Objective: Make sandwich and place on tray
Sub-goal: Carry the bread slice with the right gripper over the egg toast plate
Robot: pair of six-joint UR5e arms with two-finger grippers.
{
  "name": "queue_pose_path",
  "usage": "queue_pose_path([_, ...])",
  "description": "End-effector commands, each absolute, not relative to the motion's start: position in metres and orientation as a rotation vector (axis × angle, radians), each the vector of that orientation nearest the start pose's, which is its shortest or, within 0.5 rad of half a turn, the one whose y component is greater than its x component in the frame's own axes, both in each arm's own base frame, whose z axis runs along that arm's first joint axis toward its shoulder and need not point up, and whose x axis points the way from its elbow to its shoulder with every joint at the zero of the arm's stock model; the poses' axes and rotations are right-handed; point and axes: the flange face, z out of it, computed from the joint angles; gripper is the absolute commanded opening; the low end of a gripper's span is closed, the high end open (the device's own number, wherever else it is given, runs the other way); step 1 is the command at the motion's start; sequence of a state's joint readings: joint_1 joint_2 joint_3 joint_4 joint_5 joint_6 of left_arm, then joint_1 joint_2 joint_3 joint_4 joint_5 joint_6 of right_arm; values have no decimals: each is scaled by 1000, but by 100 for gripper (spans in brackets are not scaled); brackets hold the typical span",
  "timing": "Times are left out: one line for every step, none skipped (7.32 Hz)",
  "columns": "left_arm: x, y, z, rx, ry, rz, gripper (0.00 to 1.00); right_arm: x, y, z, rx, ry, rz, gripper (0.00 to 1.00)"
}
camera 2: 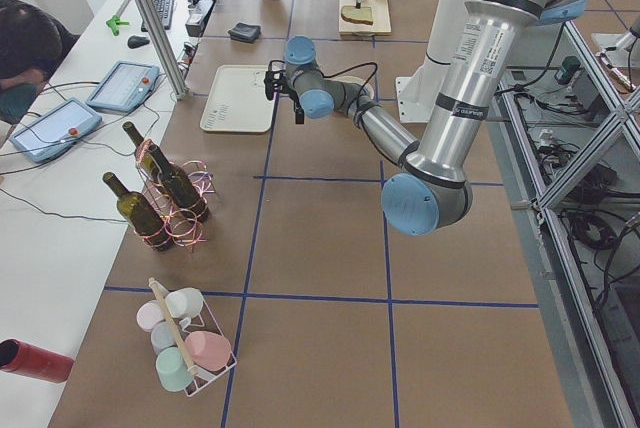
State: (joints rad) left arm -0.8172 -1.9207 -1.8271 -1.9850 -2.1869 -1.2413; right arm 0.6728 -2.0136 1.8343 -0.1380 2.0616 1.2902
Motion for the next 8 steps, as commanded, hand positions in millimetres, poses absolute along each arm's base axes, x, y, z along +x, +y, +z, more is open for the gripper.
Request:
queue_pose_path([351, -482, 296, 62, 1127, -132, 100, -237, -297, 492, 159, -1404, 94, 0])
queue_pose_path([356, -477, 294, 40, 1133, -148, 100, -269, -317, 465, 134, -1405, 106, 0])
queue_pose_path([365, -469, 290, 28, 1162, -151, 100, -300, -333, 434, 119, -1398, 99, 0])
queue_pose_path([371, -463, 288, 10, 1180, -164, 100, -331, -342, 395, 81, -1385, 108, 0])
queue_pose_path([376, -458, 285, 9, 1184, -177, 100, -360, -345, 358, 40, -1359, 120, 0])
queue_pose_path([381, -455, 286, 0, 1182, -176, 100, -392, -342, 326, 22, -1353, 122, 0])
queue_pose_path([382, -454, 286, -1, 1182, -175, 100, -435, -332, 291, 9, -1321, 142, 0])
queue_pose_path([382, -454, 285, 0, 1184, -174, 100, -480, -315, 255, 11, -1263, 143, 0])
